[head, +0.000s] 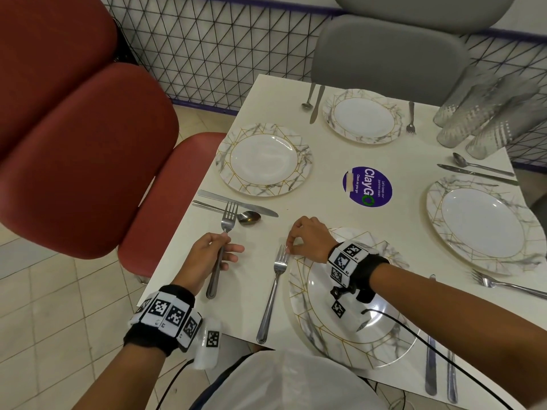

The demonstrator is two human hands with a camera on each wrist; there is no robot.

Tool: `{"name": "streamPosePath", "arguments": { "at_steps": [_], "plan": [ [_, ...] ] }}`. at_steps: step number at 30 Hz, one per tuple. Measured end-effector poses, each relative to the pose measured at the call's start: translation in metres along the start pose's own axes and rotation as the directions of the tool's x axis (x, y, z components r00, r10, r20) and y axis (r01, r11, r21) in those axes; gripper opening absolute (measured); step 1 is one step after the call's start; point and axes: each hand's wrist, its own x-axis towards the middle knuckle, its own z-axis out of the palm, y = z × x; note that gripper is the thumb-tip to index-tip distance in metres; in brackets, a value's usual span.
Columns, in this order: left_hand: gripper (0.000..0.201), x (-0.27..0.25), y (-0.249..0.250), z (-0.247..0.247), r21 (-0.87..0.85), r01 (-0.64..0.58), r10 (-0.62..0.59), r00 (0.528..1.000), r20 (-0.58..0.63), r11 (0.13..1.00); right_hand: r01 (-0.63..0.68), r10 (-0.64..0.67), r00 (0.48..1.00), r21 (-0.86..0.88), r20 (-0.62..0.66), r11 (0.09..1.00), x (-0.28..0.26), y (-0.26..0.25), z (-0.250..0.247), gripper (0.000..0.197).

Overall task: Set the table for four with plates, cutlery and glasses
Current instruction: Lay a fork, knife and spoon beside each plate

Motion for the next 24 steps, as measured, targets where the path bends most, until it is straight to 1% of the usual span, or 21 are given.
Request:
{"name": "streamPosePath", "arguments": {
  "at_steps": [8,13,17,20,24],
  "plan": [
    [0.016,0.002,0.002,0.003,0.025,0.015,-0.016,0.999,0.031,1.000,-0.004,0.003,1.000,0.030,0.014,1.000,0.001,0.003,-0.002,0.025],
    [0.021,0.005,0.012,0.016,0.117,-0.012,0.004,0.998,0.065,0.993,-0.030,0.033,0.999,0.095,-0.024,0.995,-0.001,0.012,-0.017,0.031],
    [0.023,0.012,0.027,0.040,0.173,-0.058,0.037,0.992,0.118,0.983,-0.017,0.040,0.994,0.219,-0.100,0.976,-0.005,0.024,-0.038,0.034],
    [0.022,0.021,0.038,0.068,0.225,-0.073,0.039,0.988,0.151,0.972,0.007,0.052,0.983,0.324,-0.174,0.946,-0.005,0.035,-0.056,0.034],
    [0.020,0.031,0.047,0.109,0.295,-0.120,0.059,0.977,0.206,0.948,0.044,0.056,0.969,0.390,-0.241,0.920,-0.007,0.049,-0.080,0.035]
  ]
}}
